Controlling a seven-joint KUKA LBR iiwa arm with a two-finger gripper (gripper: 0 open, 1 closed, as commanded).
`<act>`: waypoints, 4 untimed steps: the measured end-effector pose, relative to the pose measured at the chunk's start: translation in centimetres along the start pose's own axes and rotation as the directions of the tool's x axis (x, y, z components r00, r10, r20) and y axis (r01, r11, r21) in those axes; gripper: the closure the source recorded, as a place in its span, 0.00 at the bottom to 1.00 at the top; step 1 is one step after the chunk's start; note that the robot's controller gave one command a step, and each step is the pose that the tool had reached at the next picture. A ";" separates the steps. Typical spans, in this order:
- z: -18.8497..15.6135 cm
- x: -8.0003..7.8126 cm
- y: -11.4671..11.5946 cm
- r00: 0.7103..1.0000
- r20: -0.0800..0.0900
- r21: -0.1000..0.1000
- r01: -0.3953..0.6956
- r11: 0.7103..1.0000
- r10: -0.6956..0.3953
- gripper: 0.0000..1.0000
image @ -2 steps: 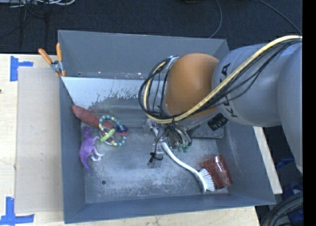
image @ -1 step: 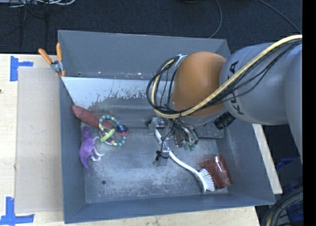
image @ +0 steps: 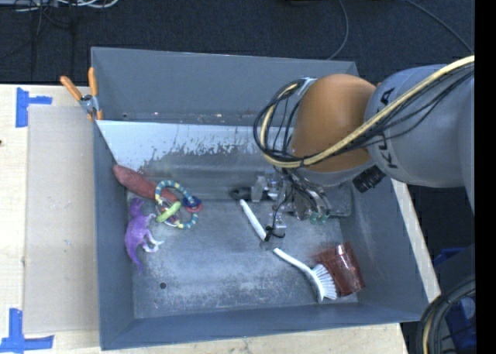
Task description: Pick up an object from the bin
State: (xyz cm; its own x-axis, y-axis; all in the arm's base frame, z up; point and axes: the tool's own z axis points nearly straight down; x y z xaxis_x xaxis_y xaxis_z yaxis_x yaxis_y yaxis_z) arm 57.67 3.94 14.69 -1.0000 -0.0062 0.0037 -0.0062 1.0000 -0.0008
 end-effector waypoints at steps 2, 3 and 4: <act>1.8 3.4 -5.3 0.999 -0.003 -0.002 0.049 0.999 -0.049 0.00; 5.6 5.8 -10.1 0.998 -0.003 -0.003 0.059 0.998 -0.059 0.00; 7.7 3.4 -5.6 0.952 -0.004 -0.002 -0.306 0.952 0.306 1.00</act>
Offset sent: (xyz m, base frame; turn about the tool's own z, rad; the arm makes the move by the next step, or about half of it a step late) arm -0.0360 -0.0675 -0.0266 -0.0699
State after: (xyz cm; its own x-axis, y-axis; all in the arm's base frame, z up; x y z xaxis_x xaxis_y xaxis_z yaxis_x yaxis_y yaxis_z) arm 54.24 -1.65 6.98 -0.9539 0.2999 0.0070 0.2999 0.9540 0.0005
